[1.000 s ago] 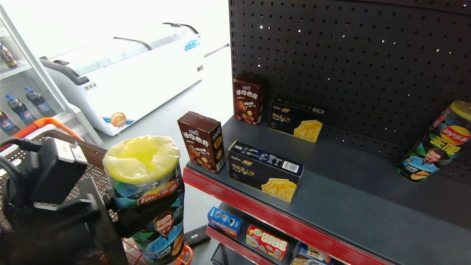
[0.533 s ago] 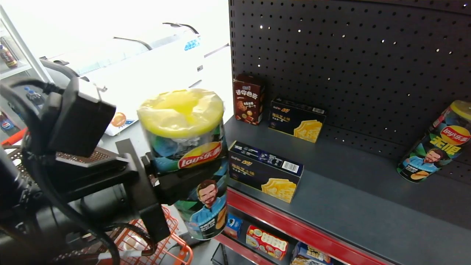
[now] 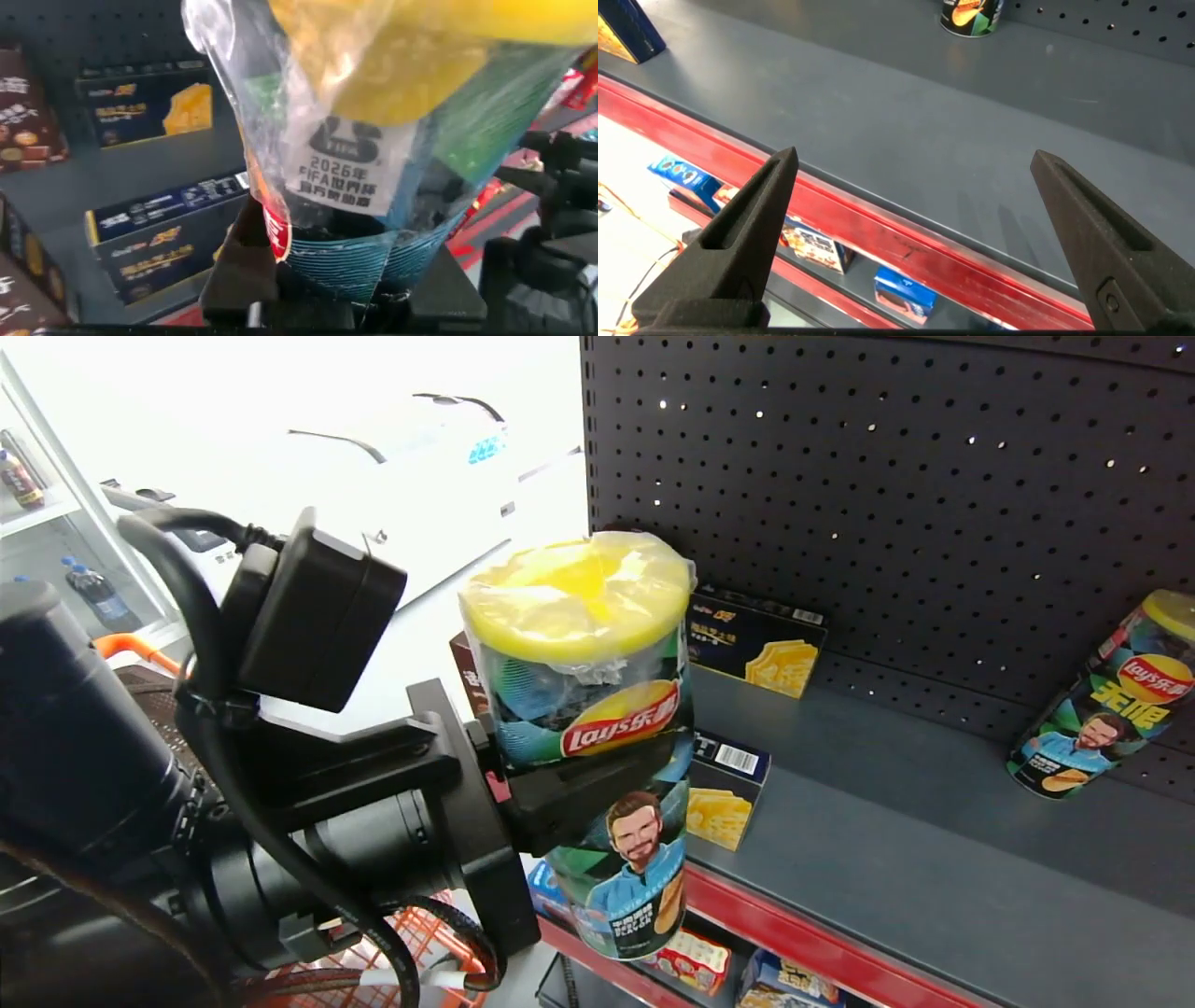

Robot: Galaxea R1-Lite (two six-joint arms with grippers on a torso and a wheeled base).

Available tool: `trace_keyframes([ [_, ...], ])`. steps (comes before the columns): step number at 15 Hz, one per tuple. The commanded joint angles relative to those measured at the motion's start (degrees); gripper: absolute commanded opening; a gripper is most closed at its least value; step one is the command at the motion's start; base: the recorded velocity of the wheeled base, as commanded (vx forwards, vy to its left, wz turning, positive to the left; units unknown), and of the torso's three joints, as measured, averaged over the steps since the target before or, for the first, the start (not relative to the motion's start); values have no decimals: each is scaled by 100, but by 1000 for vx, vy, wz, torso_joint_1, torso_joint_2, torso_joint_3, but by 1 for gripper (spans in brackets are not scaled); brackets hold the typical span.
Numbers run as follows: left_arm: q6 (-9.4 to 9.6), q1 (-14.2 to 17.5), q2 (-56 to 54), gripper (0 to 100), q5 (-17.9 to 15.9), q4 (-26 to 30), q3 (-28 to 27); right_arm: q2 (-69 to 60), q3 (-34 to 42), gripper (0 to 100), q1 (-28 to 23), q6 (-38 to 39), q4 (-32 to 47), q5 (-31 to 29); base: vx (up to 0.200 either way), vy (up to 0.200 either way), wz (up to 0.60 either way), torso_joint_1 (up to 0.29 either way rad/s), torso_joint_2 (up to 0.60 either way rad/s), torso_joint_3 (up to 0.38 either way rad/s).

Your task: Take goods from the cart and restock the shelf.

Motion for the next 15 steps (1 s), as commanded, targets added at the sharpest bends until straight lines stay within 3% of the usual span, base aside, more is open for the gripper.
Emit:
trace_keyframes([
  [1,14,-185,50,0,-92,-12,42,-2,0,100,1,-3,-1,0,0,0,0,0,0,0],
  [5,32,-343,199,0,-153,-47,60,-2,0,100,1,5,-1,9,0,0,0,0,0,0],
  [9,120,-325,375,0,-347,-152,-37,-2,0,100,1,-12,-1,9,0,0,-600,-1,2,4],
  [15,120,-290,489,0,-373,-196,-116,6,0,100,1,-12,-1,9,0,0,0,0,0,0],
])
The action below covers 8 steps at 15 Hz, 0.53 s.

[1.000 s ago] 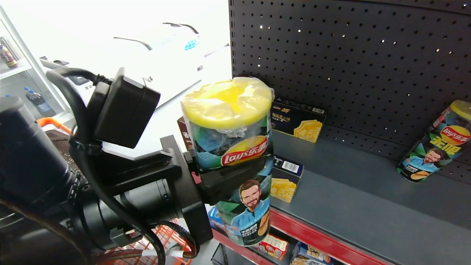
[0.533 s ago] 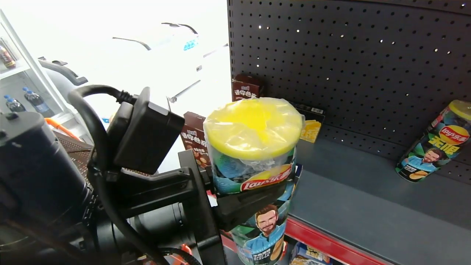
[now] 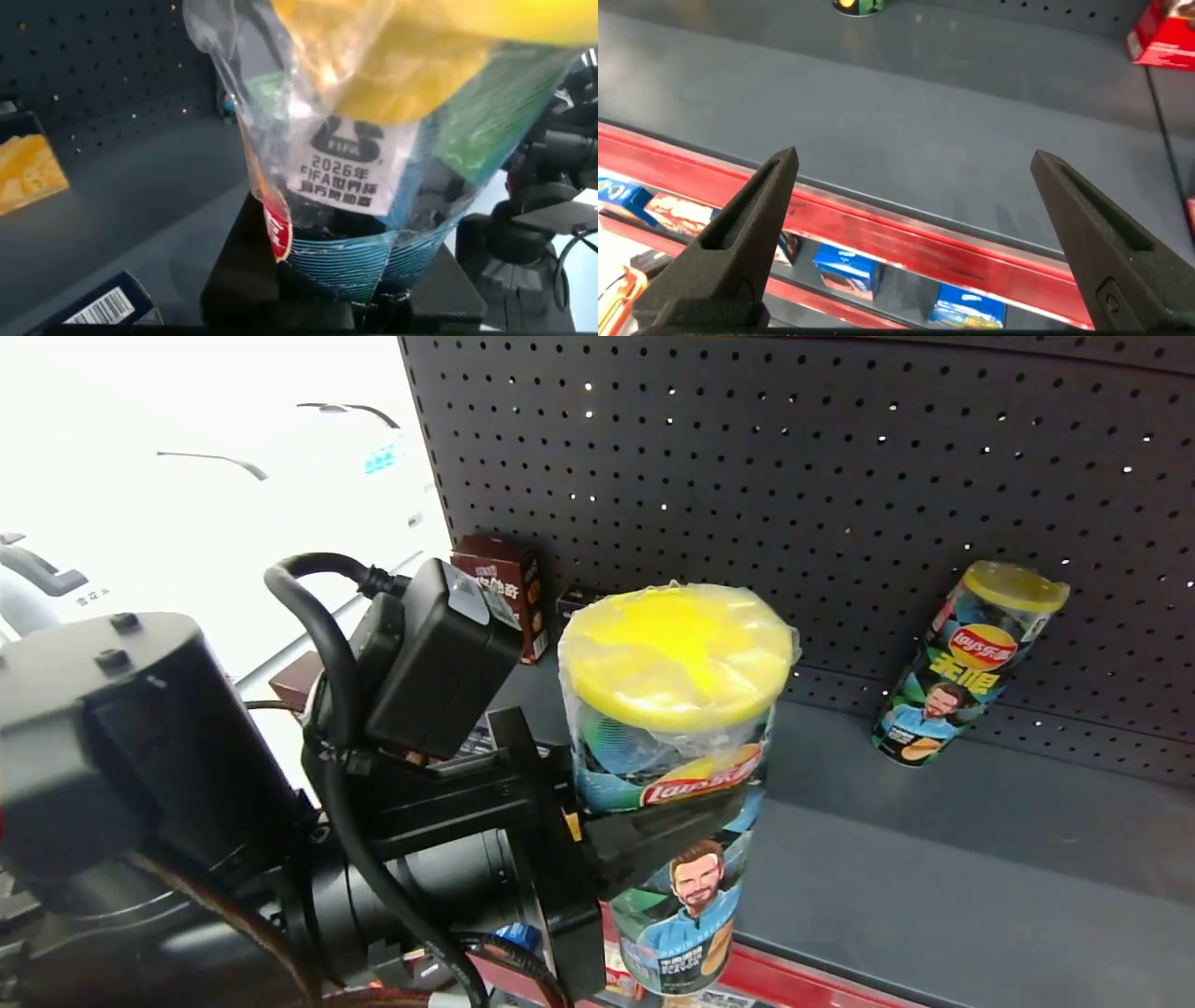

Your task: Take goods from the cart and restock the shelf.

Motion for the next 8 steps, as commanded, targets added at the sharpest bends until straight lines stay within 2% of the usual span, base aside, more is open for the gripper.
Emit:
trace_keyframes([
  [1,-4,-1,30,0,1,2,-9,6,0,100,2,-1,2,-2,0,0,0,0,0,0],
  [3,5,-1,56,0,-8,2,-9,6,0,100,2,-1,-7,-2,0,0,0,0,0,0],
  [8,5,7,74,0,-8,2,-9,6,0,100,2,-1,2,-2,0,0,-600,1,1,1],
])
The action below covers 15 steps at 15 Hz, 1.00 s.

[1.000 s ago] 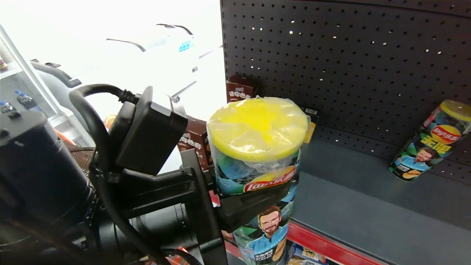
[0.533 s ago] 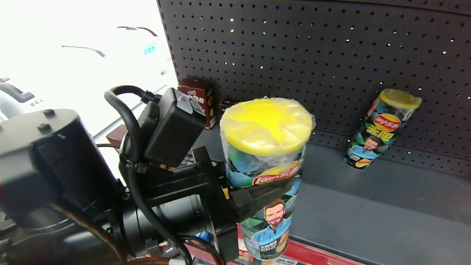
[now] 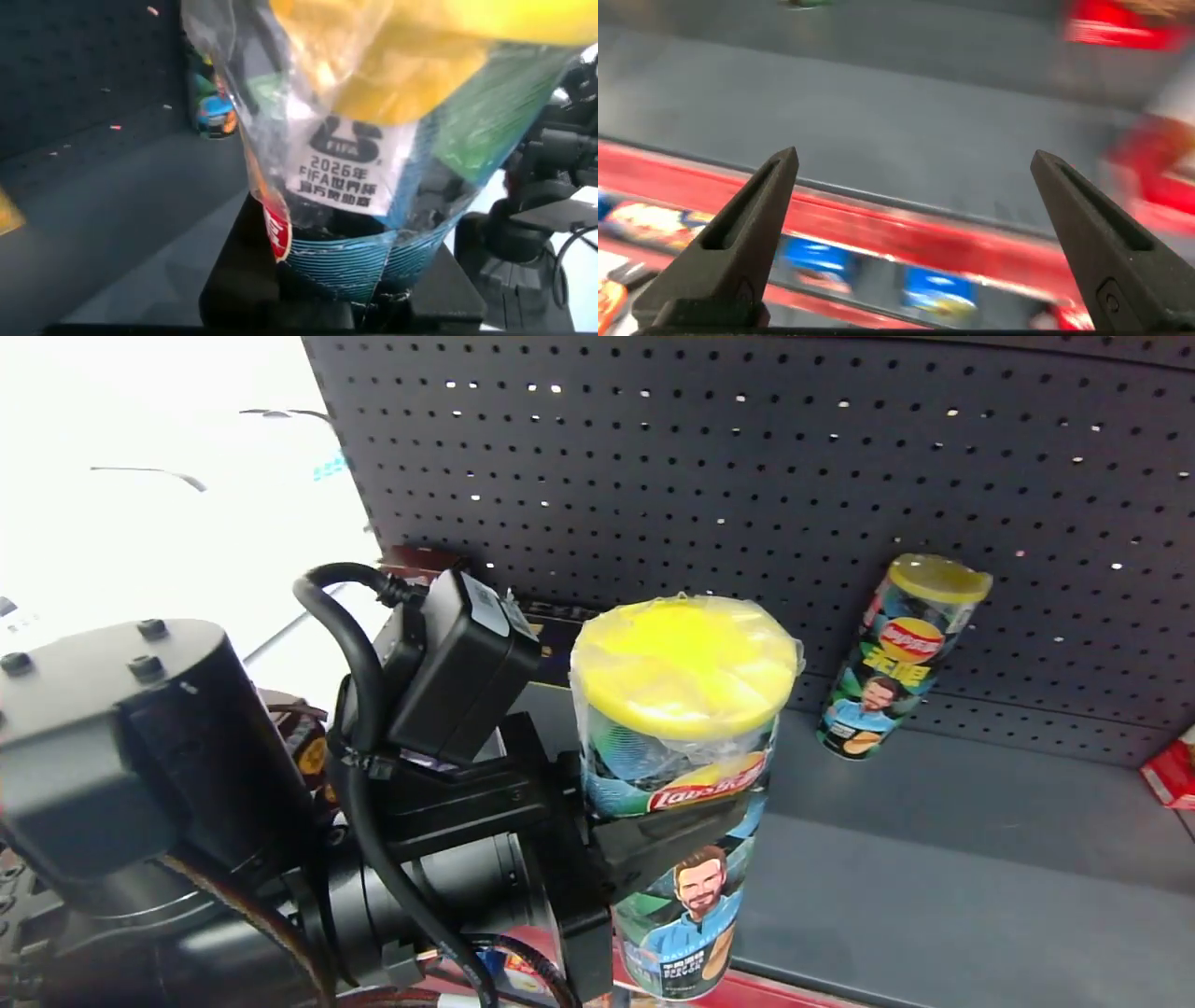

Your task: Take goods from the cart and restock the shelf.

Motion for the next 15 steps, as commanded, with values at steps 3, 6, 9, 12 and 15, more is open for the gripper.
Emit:
trace_keyframes([
  [3,-2,0,4,0,-19,-22,4,-2,0,100,-4,-1,-4,-2,0,0,-600,4,1,-1],
  [6,-11,18,-5,0,-19,-22,30,-2,0,100,-4,25,-4,-11,0,0,-200,1,2,2],
  [9,-2,70,-40,0,-19,-22,57,-2,0,100,-4,16,-4,-2,0,0,0,0,0,0],
  [12,-11,193,-49,0,-19,-39,39,-2,0,100,-4,16,-4,-2,0,0,0,0,0,0],
  [15,-2,475,-260,0,-19,-31,136,-2,0,100,-4,16,-4,-2,0,0,0,0,0,0],
])
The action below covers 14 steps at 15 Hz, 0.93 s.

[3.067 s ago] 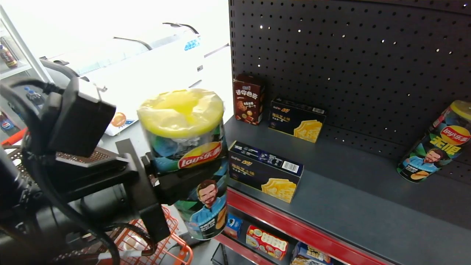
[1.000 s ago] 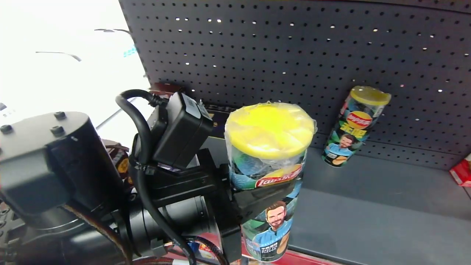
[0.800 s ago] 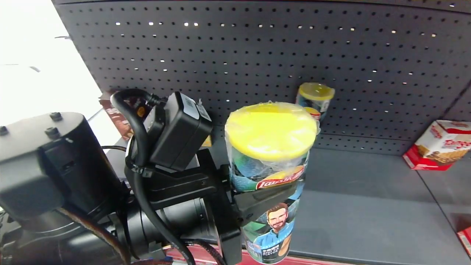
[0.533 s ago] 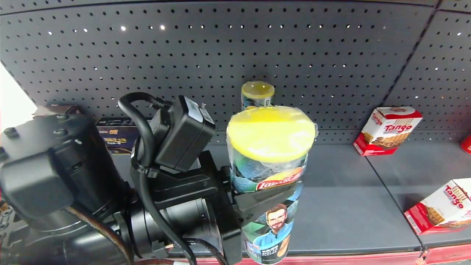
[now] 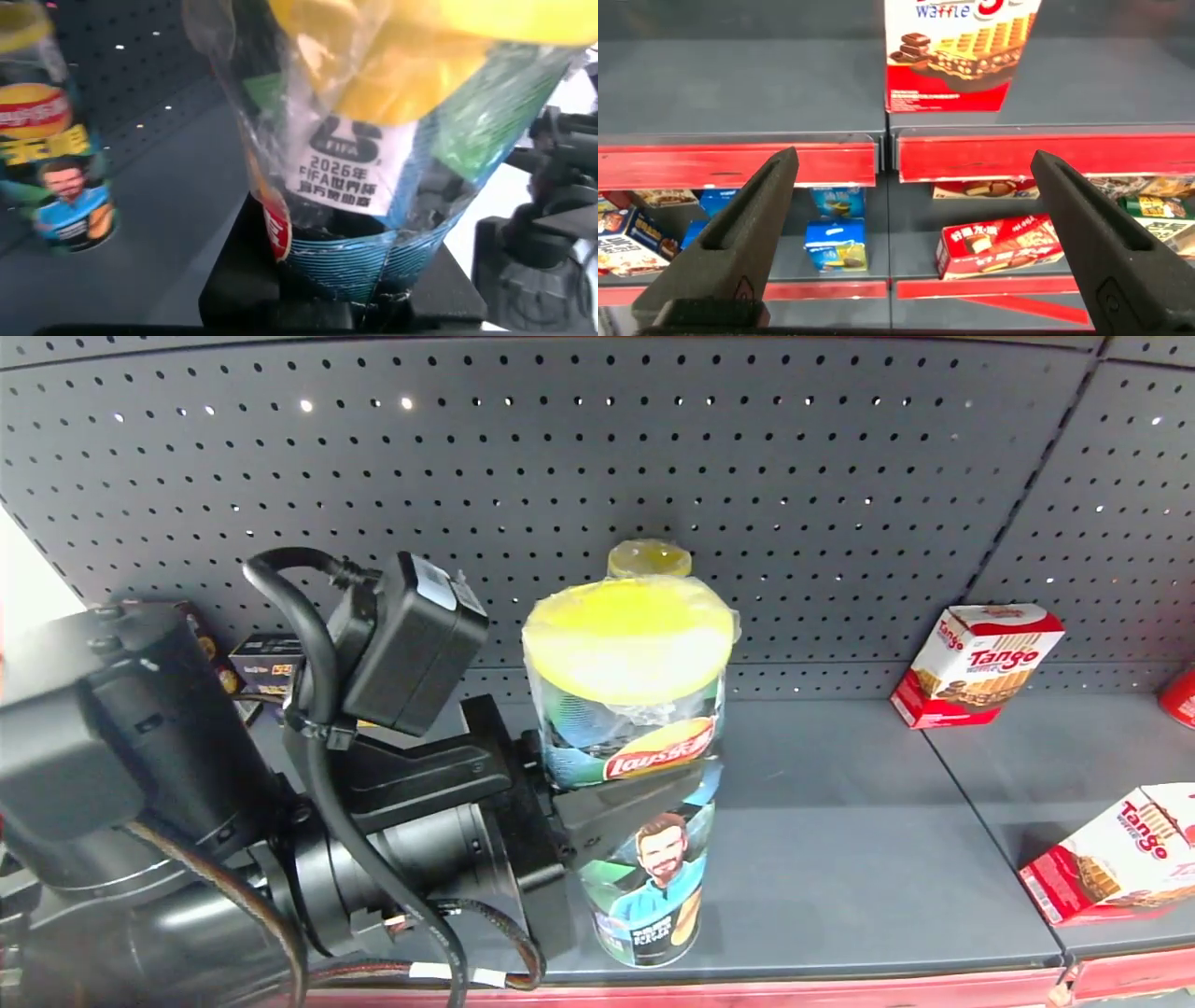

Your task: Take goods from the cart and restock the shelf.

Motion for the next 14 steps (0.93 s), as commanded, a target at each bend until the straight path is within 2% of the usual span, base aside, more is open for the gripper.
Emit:
trace_keyframes([
  [1,-11,303,-277,0,-7,6,222,6,0,100,1,-8,6,4,0,0,0,0,0,0],
  [2,-11,541,-479,0,-7,6,521,6,0,100,1,-17,-3,4,0,0,0,0,0,0],
  [3,-11,620,-602,0,-7,15,705,6,0,100,1,-35,-3,13,0,0,0,0,0,0],
  [6,-28,655,-786,0,10,50,951,138,-9,100,-34,-8,14,4,0,0,0,0,0,0],
  [7,-20,954,-707,0,-7,23,811,551,-703,100,194,-43,-3,215,0,0,0,0,0,0],
  [8,-20,1059,-619,0,-7,50,652,1887,-2109,100,300,106,58,365,0,0,0,0,0,0],
  [9,-28,1103,-575,0,-7,15,573,2564,-2812,100,335,290,23,496,0,0,0,0,0,0],
  [11,-20,1244,-444,0,-51,6,503,3109,-3296,100,713,53,85,945,0,0,0,0,0,0],
  [13,-20,1270,-435,0,-157,6,529,3812,-3445,100,845,-123,6,1033,0,0,0,0,0,0],
  [14,-20,1314,-444,0,-174,6,538,4190,-3568,100,959,-87,-12,1261,0,0,0,0,0,0],
])
